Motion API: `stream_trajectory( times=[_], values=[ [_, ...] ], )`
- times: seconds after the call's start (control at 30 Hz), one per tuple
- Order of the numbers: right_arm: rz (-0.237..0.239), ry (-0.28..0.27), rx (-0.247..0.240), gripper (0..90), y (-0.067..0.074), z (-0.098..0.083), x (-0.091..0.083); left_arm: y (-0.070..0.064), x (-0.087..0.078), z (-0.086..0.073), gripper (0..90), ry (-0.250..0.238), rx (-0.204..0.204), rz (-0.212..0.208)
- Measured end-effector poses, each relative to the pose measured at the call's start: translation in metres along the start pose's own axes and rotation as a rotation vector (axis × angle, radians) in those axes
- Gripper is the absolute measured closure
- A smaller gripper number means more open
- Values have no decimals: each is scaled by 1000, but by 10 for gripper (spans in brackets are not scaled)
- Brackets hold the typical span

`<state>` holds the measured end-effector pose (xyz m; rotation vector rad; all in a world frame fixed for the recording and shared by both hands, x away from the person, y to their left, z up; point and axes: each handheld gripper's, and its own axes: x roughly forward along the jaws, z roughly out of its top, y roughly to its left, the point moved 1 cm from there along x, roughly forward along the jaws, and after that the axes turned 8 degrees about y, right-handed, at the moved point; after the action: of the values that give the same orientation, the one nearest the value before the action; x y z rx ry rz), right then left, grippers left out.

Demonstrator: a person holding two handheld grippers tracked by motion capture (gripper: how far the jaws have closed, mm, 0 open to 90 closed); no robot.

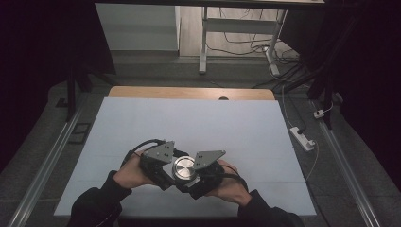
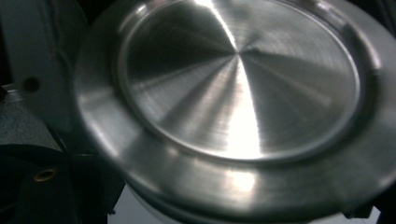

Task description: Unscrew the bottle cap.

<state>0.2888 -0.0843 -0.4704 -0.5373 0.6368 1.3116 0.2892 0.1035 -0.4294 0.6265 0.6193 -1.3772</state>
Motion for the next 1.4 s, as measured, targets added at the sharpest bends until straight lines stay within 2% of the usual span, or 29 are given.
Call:
stream_trajectory(
  times=[0.1, 0.17, 0.23, 0.27, 0.33, 0.37, 0.4, 0.43, 0.5, 0.53, 0.6, 0.63, 0.67, 0.7, 0.8, 0.83, 0.87, 0.9, 0.93, 0.97, 1.07, 1.1, 1.13, 1.2, 1.27, 1.3, 1.37, 1.4],
  values=[
    [-7, -10, 8, 153, 0, 1, -2, 1, -1, -1, 185, -39, -21, 3],
    [-21, -21, 22, 153, -1, 1, -4, 1, 0, 0, 187, -52, -54, 36],
    [-57, -23, 57, 153, -4, 1, -5, -1, 4, 4, 187, -59, -118, 106],
    [-87, -21, 70, 153, -6, 1, -6, -2, 6, 7, 187, -62, -167, 152],
    [-149, -25, 117, 153, -11, -1, -7, -7, 15, 14, 187, -50, -263, 264],
    [-174, -29, 148, 153, -13, -1, -7, -10, 20, 18, 187, -51, -295, 315],
    [-192, -32, 171, 153, -15, -2, -7, -12, 24, 21, 187, -40, -305, 348],
    [-205, -33, 178, 153, -16, -3, -8, -12, 25, 23, 181, -28, -301, 356],
    [-204, -37, 180, 153, -16, -4, -9, -9, 21, 22, 173, -39, -291, 318],
    [-194, -45, 176, 153, -16, -4, -10, -7, 18, 21, 148, -71, -304, 289],
    [-172, -65, 166, 153, -15, -1, -13, -1, 9, 16, 97, -125, -313, 193],
    [-158, -73, 158, 153, -14, 0, -14, 1, 3, 13, 83, -150, -305, 163],
    [-143, -79, 151, 153, -13, 1, -15, 3, -2, 10, 85, -168, -281, 132],
    [-128, -78, 141, 153, -12, 1, -16, 5, -6, 8, 99, -173, -251, 83],
    [-82, -71, 102, 153, -7, 2, -14, 7, -13, 1, 123, -179, -174, -6],
    [-65, -67, 94, 153, -6, 3, -13, 6, -14, 0, 134, -164, -147, -9],
    [-48, -66, 84, 153, -4, 3, -11, 5, -14, -1, 148, -146, -133, 8],
    [-37, -62, 74, 153, -3, 3, -10, 5, -13, -1, 162, -131, -122, 2],
    [-30, -58, 69, 153, -1, 4, -9, 4, -13, -2, 179, -132, -104, -7],
    [-27, -53, 65, 153, 0, 4, -8, 2, -12, -2, 204, -135, -93, 0],
    [-35, -50, 65, 153, 0, 4, -8, 0, -10, 1, 205, -126, -108, 38],
    [-46, -48, 68, 153, -1, 4, -8, 0, -10, 1, 204, -126, -108, 38],
    [-61, -48, 81, 153, -2, 3, -8, -3, -7, 5, 204, -118, -144, 95],
    [-93, -50, 117, 153, -6, 2, -8, -6, 0, 10, 205, -111, -208, 176],
    [-146, -45, 162, 153, -10, 1, -8, -11, 10, 16, 205, -96, -264, 279],
    [-175, -37, 174, 153, -12, 0, -8, -12, 14, 18, 204, -87, -280, 308],
    [-187, -35, 193, 153, -14, -3, -7, -12, 15, 22, 195, -64, -276, 315],
    [-179, -41, 199, 153, -14, -3, -8, -10, 13, 21, 184, -82, -276, 288]
  ],
)
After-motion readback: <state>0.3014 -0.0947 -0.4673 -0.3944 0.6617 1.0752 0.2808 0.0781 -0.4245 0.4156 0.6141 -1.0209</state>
